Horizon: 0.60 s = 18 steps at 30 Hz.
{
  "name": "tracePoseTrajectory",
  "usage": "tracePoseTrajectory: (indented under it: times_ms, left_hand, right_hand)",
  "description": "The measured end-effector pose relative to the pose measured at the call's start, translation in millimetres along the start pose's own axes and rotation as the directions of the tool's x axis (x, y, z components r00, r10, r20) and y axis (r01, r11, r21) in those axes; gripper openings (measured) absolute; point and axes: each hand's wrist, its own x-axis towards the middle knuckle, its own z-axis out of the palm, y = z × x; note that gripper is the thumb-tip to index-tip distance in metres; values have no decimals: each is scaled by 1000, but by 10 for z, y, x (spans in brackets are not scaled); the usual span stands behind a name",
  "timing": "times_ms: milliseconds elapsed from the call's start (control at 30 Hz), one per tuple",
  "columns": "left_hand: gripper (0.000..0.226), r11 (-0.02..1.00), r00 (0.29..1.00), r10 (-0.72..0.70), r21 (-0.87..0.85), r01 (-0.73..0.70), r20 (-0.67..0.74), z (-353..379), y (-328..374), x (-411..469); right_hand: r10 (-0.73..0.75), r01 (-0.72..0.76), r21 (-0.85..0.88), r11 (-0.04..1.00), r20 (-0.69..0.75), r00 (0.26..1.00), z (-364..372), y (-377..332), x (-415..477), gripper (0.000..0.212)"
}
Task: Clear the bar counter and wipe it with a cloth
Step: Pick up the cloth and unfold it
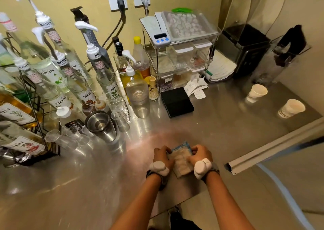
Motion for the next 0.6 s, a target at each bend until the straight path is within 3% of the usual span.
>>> tracePoseTrajectory:
  times_ms: [200,300,600]
  left_hand:
    - [17,1000,1000,18,-16,-18,8,-61,58,-65]
    - [14,998,999,43,-35,-44,-24,-135,113,-112]
    - [14,958,945,129,-209,-197,-301,-726,156,-444]
  right_hand:
    - [-14,15,20,1000,-17,1000,28,-56,-82,12]
    - [-39,39,30,999,3,999,58,-120,-120,13]
    - [-146,146,201,969,-16,989,152,-557,-370,19]
